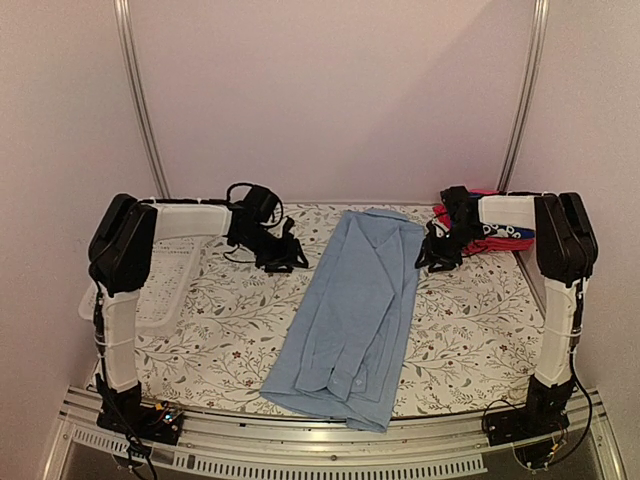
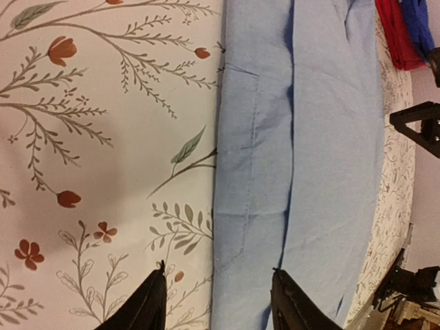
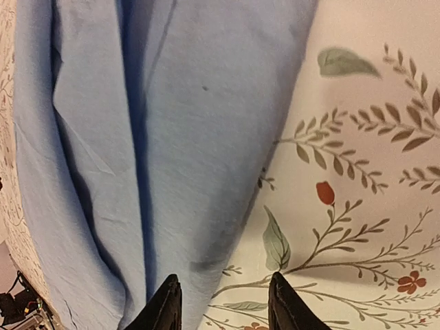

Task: Fold and stack the mixed laundry pile
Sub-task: Rotate the rectangle-folded shirt at the center of the board.

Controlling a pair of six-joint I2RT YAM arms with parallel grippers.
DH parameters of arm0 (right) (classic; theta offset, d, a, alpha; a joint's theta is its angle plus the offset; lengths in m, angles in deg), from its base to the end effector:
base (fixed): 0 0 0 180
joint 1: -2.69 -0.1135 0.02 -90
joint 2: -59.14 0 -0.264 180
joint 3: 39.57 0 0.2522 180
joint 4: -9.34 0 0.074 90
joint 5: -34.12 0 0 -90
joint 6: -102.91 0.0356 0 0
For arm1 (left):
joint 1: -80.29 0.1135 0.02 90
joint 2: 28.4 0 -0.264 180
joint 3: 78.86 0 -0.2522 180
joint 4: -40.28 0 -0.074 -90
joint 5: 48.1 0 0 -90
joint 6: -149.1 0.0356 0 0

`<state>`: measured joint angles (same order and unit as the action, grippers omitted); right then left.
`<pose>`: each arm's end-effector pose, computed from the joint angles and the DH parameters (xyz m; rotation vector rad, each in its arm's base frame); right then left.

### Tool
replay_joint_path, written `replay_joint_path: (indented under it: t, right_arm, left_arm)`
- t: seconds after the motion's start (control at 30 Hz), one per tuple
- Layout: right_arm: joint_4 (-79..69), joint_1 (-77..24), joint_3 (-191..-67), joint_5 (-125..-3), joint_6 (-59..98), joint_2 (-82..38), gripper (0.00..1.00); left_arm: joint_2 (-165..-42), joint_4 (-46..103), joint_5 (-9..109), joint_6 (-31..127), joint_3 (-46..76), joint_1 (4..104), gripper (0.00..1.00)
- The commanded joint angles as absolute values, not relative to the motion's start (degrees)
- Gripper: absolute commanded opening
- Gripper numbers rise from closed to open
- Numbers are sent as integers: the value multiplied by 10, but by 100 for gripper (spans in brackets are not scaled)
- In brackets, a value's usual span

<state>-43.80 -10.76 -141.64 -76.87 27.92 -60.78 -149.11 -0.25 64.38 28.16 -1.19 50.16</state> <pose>0.4120 0.1116 0.1636 -0.0495 2.8458 0.6279 0.3818 -0.2373 0.1694 0.1323 2.7450 -0.8575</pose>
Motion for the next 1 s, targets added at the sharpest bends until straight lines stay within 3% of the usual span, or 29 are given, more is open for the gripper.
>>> replay_joint_path:
  t: [0.0, 0.17, 0.33, 0.4, 0.63, 0.83, 0.9, 0.97]
  right_arm:
    - [-390, -109, -1373, -812, 326, -614, 42]
    - [-366, -111, -1392, -846, 335, -663, 33]
    - [-357, -110, -1459, -861, 335, -721, 5]
    - [-362, -110, -1495, -858, 334, -749, 0]
    - [-377, -110, -1618, -855, 335, -832, 0]
    - [-388, -106, -1695, -845, 339, -883, 0]
    - [-396, -101, -1721, -850, 341, -896, 1]
    - [-413, -94, -1745, -862, 338, -902, 17]
  left_arm:
    - [-1543, 10, 667, 285, -43, 503, 51]
    - [-1543, 69, 688, 249, 7, 502, 42]
    - [-1517, 147, 717, 201, 95, 501, 37]
    - [-1500, 173, 715, 182, 128, 503, 38]
    - [-1523, 231, 733, 135, 136, 503, 41]
    - [-1581, 229, 734, 128, 81, 510, 23]
    - [-1593, 215, 733, 134, 54, 513, 30]
    - [-1586, 194, 721, 148, 39, 513, 45]
